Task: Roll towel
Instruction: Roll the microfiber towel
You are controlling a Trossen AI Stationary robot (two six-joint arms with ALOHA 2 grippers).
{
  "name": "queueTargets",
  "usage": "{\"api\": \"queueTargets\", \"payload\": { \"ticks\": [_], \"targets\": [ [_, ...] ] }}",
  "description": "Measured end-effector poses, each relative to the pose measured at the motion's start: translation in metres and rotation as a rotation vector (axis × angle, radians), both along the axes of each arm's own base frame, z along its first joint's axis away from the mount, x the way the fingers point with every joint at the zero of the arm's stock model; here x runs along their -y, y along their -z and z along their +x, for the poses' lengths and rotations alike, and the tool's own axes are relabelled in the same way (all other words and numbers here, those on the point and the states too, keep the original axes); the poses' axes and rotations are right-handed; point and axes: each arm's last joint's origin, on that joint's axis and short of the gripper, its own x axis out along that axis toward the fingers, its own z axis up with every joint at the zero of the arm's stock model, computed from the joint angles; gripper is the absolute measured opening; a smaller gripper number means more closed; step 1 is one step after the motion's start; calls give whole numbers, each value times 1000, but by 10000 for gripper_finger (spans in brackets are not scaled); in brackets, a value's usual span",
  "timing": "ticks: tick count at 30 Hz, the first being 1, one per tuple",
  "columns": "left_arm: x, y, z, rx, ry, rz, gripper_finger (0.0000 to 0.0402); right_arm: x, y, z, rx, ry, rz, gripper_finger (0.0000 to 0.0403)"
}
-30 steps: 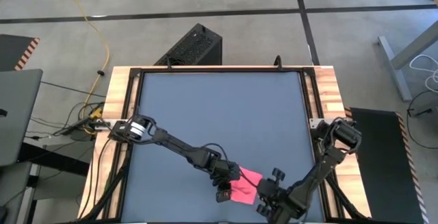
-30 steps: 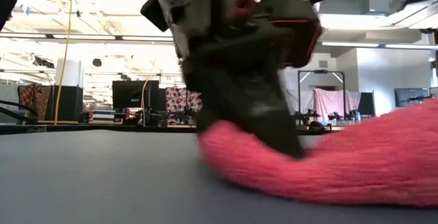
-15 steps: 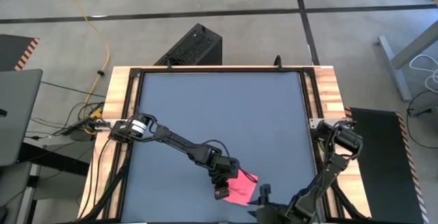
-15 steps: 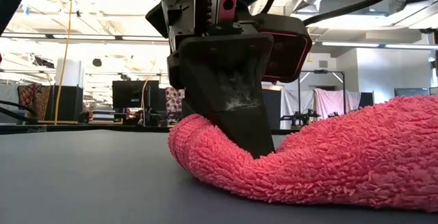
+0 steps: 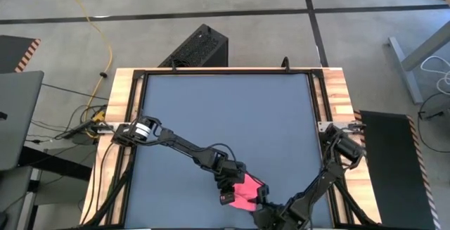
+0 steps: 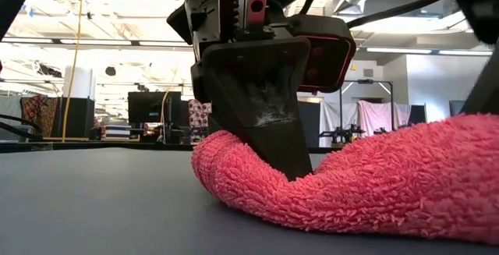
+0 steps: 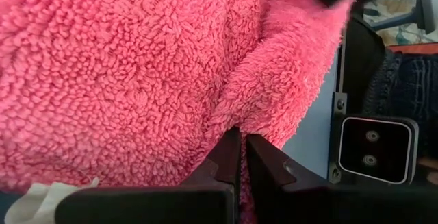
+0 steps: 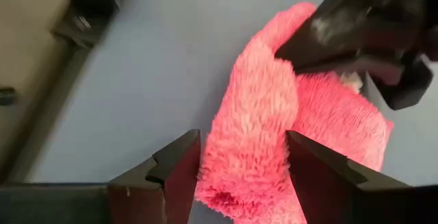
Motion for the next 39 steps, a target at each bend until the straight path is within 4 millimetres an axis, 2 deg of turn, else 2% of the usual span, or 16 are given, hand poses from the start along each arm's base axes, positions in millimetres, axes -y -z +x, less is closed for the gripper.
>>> {"api": "queueTargets", "payload": {
  "ticks": [3,7,15,18,22,26,30,34,39],
  "targets": [
    [0,0,0,4,6,2,3,0,12,1,-8,16,-21,229],
    [0,0,0,12,17,5,3,-2,18,-1,-5,77,48,200],
    [-2,-2,1,34,25,1,7,-7,16,-4,17,183,233,66],
    [-3,-13,0,76,50,9,20,-8,16,-4,15,241,321,26],
    [-5,-32,-3,132,60,80,41,-8,16,-4,20,319,420,26],
    [-6,-52,-13,183,88,250,55,-13,16,-9,31,369,497,27],
    [2,-61,-23,207,119,410,59,-21,16,-20,50,415,576,28],
    [17,-73,-25,325,141,494,59,-28,15,-30,75,466,645,28],
    [59,-85,-26,625,303,521,59,-31,16,-42,109,507,661,31]
  ]
}}
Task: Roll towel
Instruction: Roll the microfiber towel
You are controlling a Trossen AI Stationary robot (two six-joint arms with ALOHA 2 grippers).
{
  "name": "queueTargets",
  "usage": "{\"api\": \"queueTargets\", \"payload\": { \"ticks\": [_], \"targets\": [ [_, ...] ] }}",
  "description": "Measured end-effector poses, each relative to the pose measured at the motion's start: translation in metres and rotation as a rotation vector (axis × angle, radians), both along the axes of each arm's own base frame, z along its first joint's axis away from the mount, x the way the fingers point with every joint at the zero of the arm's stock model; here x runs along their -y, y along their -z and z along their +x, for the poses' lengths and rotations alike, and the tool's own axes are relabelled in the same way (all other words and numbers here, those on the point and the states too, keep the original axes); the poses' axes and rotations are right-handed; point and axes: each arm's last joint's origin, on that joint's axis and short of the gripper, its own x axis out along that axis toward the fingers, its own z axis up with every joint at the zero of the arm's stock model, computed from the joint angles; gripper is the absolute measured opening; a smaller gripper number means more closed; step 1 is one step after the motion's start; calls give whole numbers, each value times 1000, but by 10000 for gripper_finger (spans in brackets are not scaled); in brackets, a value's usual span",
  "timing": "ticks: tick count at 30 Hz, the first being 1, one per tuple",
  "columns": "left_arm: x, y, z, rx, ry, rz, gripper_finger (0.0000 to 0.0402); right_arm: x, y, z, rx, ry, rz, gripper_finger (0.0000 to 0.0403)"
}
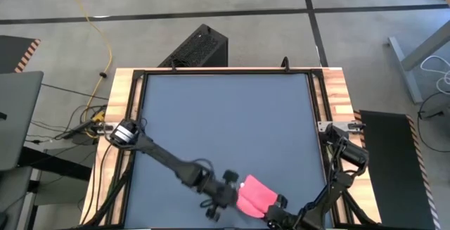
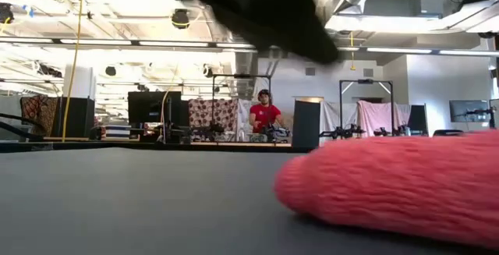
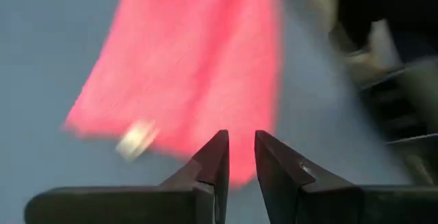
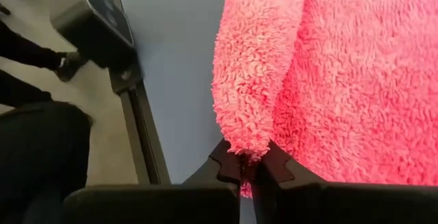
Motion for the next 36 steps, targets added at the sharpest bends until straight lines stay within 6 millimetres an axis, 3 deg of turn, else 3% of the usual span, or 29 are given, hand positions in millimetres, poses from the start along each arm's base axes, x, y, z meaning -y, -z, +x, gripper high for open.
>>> {"api": "queueTargets", "payload": {
  "ticks": [3,7,11,16,20,24,30,36],
  "targets": [
    [23,-5,-7,101,91,43,59,0,1,-3,-5,16,0,29],
    [38,-7,-15,191,233,182,65,0,1,-4,-6,22,2,31],
    [47,9,-14,209,290,242,94,2,1,-1,-2,32,5,31],
    [41,41,-7,166,291,360,147,3,1,1,0,37,9,32],
    [46,37,-6,233,286,399,175,3,1,1,-1,37,9,32],
    [52,37,-10,247,315,434,181,3,1,1,-3,35,8,31],
    [44,37,-6,260,255,527,182,3,1,1,-3,34,12,32],
    [39,46,1,242,243,480,182,2,1,0,-4,32,12,33]
  ]
}}
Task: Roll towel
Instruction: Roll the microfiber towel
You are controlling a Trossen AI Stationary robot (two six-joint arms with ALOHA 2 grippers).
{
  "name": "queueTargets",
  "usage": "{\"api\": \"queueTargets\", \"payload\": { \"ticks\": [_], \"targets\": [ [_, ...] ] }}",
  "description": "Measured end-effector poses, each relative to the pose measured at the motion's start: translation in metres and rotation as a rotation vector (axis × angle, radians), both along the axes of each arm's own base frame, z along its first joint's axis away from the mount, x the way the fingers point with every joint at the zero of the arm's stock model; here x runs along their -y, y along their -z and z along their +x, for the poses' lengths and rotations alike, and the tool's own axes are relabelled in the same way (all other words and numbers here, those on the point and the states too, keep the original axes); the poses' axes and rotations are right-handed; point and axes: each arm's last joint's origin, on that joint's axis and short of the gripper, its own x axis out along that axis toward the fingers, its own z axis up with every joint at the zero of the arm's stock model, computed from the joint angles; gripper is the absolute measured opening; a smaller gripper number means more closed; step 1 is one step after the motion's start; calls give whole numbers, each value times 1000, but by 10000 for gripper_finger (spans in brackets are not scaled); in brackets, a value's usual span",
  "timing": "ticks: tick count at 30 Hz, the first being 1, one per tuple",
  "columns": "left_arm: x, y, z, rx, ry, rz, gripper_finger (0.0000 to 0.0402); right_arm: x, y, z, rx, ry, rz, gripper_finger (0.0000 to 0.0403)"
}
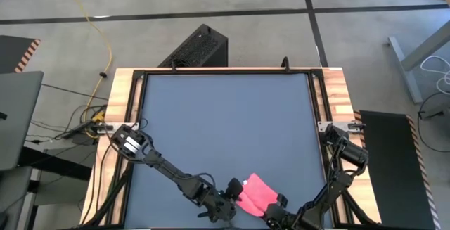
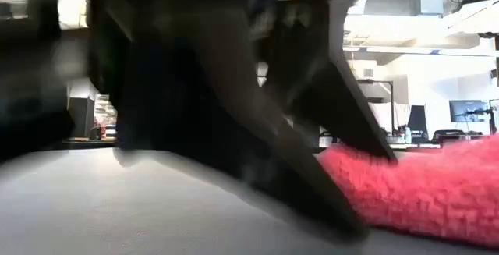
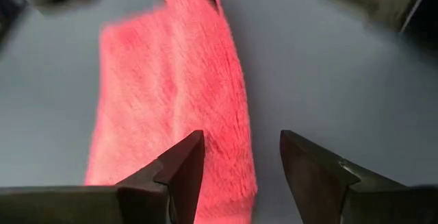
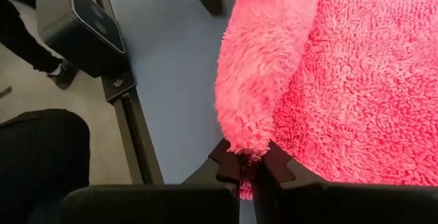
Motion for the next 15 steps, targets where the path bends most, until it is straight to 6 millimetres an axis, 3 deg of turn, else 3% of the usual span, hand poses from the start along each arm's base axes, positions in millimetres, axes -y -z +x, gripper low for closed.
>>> {"api": "queueTargets", "payload": {
  "ticks": [2,10,15],
  "targets": [
    [-1,12,1,-25,-6,14,182,0,0,0,-1,0,-1,33],
    [-6,21,5,-24,-83,4,179,-1,0,0,-11,-19,-7,35],
    [-15,22,9,-46,-127,-34,136,-2,1,0,-51,-76,-4,37]
  ]
}}
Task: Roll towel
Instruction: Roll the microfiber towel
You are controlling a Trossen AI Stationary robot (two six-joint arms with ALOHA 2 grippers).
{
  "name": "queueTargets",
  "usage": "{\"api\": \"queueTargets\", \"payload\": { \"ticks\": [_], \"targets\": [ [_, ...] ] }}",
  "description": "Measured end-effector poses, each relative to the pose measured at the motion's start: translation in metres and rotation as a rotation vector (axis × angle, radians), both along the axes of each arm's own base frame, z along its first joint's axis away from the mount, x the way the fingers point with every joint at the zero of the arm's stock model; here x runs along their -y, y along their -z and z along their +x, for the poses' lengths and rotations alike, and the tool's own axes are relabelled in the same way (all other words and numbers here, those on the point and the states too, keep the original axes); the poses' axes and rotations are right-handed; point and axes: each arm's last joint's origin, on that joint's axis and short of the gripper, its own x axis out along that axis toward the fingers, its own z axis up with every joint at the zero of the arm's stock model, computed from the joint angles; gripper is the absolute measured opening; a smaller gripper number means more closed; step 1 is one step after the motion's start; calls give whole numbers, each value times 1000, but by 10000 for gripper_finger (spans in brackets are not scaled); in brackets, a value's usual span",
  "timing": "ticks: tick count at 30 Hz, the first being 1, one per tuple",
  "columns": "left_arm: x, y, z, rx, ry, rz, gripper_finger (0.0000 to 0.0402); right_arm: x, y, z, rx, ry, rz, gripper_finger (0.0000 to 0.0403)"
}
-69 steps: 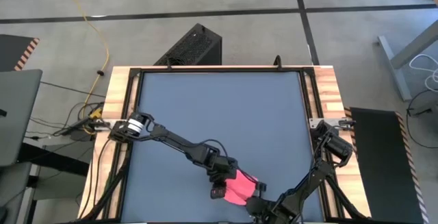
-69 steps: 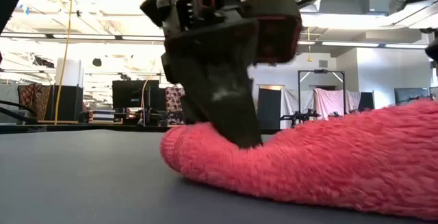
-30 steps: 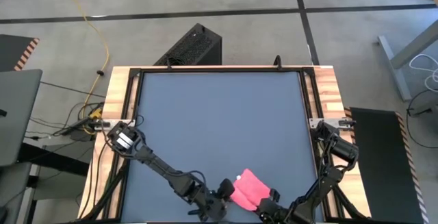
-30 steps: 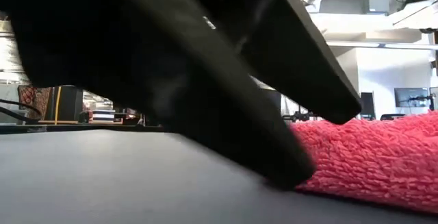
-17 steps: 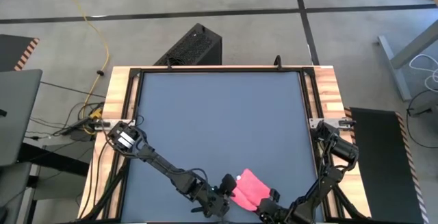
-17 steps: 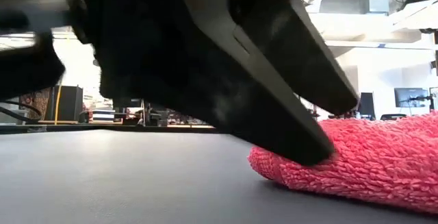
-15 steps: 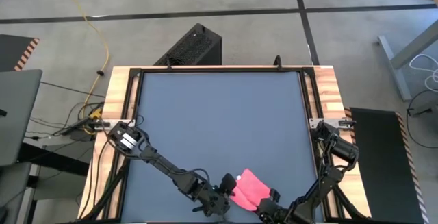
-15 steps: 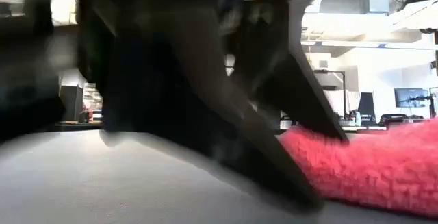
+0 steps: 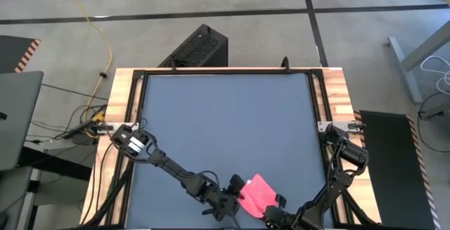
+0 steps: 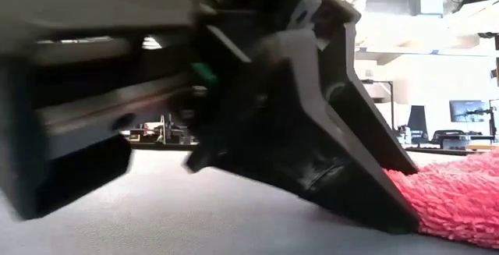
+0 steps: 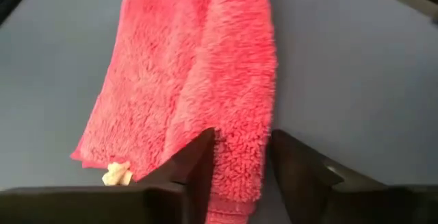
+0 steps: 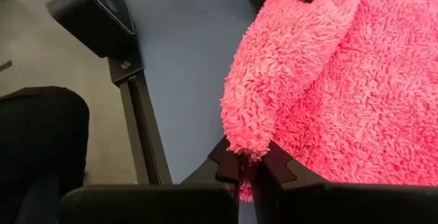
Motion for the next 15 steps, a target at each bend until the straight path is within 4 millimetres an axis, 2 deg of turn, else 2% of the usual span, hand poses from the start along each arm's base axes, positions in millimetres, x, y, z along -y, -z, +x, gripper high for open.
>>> {"api": "queueTargets", "payload": {
  "ticks": [7,15],
  "targets": [
    [-10,4,4,-57,-6,-86,13,0,-1,0,-8,-31,-24,44],
    [-10,0,4,-117,35,-120,2,2,-23,-9,-21,-72,-21,107]
  ]
}}
